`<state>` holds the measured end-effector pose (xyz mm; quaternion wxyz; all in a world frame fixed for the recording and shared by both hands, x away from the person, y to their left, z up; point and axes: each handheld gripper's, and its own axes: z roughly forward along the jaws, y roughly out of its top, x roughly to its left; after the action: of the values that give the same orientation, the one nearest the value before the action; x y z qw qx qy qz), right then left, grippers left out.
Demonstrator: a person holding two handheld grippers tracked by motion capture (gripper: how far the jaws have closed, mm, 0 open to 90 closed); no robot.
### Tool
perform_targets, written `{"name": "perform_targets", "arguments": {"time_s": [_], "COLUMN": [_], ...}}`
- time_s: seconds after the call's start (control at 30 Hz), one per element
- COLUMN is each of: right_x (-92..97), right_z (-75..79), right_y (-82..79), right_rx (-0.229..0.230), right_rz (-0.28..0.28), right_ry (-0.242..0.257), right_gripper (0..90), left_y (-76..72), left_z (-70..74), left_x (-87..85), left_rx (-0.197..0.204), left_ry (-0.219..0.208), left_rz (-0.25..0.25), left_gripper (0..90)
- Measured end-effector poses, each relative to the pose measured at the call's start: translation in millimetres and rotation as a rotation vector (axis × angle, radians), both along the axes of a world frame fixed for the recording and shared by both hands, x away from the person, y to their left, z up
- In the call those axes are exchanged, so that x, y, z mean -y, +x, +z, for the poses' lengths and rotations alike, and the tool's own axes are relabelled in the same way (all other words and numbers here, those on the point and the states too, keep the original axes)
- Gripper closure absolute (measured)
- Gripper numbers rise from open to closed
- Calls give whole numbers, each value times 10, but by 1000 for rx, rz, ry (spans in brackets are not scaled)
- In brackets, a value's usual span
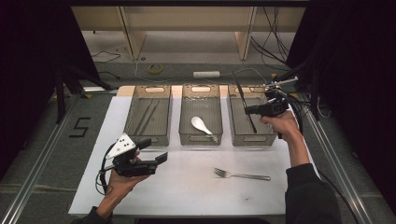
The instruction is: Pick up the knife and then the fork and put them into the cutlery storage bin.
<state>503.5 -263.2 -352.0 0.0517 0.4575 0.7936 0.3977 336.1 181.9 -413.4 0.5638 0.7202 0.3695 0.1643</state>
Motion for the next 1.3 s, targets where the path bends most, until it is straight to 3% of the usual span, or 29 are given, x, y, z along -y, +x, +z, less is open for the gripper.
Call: {"name": "perform_targets", "arguments": {"time_s": [0.3, 0.63, 0.83, 1.3], "right_x": [70, 12, 5, -33], "right_z": [-172, -283, -414, -544], "right_y": [145, 164, 171, 189], "right_rx": [-24, -14, -30, -70], "right_rz": [-101, -133, -153, -198], "right_ry": [-21, -59, -89, -112], "right_gripper": [807, 806, 806, 805], "left_y": [-2, -7, -6, -9], "left_z": [2, 3, 0, 2], "left_x": [-2, -3, -1, -3], "left_rx": [1, 3, 3, 4], "left_ry": [-1, -1, 1, 1], "left_rz": [-1, -1, -2, -1], "left_gripper": [158, 158, 158, 158]}}
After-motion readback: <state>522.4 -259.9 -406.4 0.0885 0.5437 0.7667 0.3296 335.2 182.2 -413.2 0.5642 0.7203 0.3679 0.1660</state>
